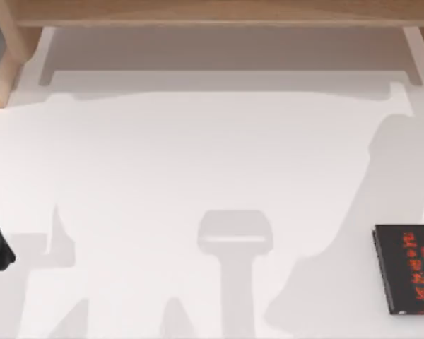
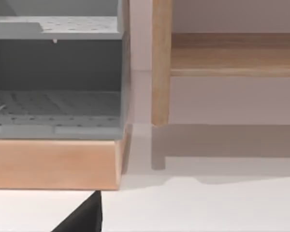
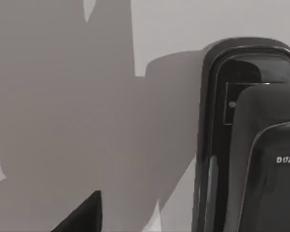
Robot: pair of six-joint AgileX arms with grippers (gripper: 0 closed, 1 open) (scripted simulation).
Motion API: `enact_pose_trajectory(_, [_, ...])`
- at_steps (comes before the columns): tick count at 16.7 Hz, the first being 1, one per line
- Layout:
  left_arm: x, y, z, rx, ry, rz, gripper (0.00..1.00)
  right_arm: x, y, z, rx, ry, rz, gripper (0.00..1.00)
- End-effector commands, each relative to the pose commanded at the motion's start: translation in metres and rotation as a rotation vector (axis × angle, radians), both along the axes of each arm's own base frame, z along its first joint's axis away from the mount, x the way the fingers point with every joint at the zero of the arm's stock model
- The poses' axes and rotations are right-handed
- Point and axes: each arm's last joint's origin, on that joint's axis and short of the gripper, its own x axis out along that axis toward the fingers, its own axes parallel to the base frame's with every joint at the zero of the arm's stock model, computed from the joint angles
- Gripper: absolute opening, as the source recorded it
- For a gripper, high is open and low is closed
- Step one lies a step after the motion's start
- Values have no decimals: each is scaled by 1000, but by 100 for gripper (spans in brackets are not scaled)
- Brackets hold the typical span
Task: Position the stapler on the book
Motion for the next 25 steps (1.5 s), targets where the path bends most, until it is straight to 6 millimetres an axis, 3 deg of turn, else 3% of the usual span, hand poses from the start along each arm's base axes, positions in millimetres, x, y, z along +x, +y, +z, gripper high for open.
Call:
enact_pose_trajectory(6, [0, 0, 0, 0, 0, 0, 100, 3, 0, -6, 1, 3, -1, 100])
enact_pose_trajectory(19, [0, 0, 0, 0, 0, 0, 100, 3, 0, -6, 1, 3, -1, 2])
enact_pose_trajectory(25, [0, 0, 0, 0, 0, 0, 100, 3, 0, -6, 1, 3, -1, 0])
